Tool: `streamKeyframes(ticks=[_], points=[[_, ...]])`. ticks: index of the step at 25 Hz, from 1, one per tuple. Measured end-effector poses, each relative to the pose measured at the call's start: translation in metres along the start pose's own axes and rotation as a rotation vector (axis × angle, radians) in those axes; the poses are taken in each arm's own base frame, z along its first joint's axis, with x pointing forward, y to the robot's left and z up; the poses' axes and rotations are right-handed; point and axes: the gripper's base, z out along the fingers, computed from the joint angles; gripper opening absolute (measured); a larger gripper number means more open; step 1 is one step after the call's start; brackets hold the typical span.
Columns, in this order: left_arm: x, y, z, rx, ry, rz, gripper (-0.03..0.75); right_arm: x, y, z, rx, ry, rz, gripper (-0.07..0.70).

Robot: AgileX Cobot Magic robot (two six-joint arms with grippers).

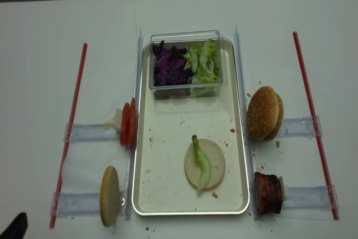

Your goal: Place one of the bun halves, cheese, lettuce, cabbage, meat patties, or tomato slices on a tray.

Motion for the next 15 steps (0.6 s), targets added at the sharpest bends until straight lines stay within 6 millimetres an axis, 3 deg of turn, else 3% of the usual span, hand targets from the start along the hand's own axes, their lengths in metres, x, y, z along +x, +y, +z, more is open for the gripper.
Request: streamKeyframes(ticks=[15], points=[[0.0000,0.0000,0.0000,0.000,0.000,0.000,0.361,-0.0011,-0.0003,0.0012,0.004,-0.016,-0.003,0.467]])
